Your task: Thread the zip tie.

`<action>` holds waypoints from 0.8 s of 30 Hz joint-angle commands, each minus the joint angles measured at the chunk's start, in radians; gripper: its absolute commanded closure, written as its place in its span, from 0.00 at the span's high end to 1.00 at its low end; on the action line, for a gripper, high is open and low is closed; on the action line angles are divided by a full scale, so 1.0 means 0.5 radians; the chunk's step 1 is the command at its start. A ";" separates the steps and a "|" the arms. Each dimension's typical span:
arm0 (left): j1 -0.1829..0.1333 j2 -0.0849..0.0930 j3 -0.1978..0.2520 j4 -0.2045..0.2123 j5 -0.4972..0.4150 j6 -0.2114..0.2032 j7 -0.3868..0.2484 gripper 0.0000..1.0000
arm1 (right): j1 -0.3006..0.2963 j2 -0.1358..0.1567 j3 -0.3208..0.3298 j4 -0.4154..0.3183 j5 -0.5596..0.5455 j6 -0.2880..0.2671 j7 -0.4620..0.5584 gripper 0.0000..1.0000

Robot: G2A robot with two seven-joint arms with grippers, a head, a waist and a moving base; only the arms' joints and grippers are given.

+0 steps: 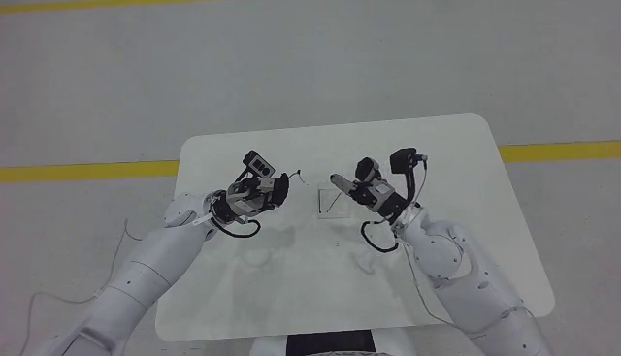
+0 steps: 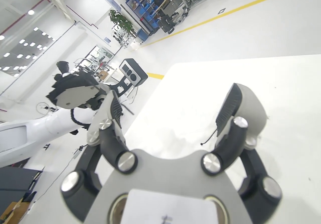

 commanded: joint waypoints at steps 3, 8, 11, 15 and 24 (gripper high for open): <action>0.000 0.000 0.000 0.000 0.000 0.000 0.000 0.00 | -0.040 0.014 0.079 -0.034 0.115 -0.044 0.026 1.00; 0.000 0.000 0.000 0.000 0.000 0.000 0.000 0.00 | -0.093 0.037 0.123 -0.157 0.295 -0.044 0.038 1.00; 0.000 0.000 0.000 0.000 0.000 0.000 0.000 0.00 | -0.124 0.058 0.150 -0.242 0.407 -0.044 0.052 1.00; 0.000 0.000 0.000 0.000 0.000 0.000 0.000 0.00 | -0.160 0.086 0.177 -0.351 0.544 -0.044 0.064 1.00; 0.000 0.000 0.000 0.000 0.000 0.000 0.000 0.00 | -0.166 0.112 0.206 -0.435 0.627 -0.044 0.128 1.00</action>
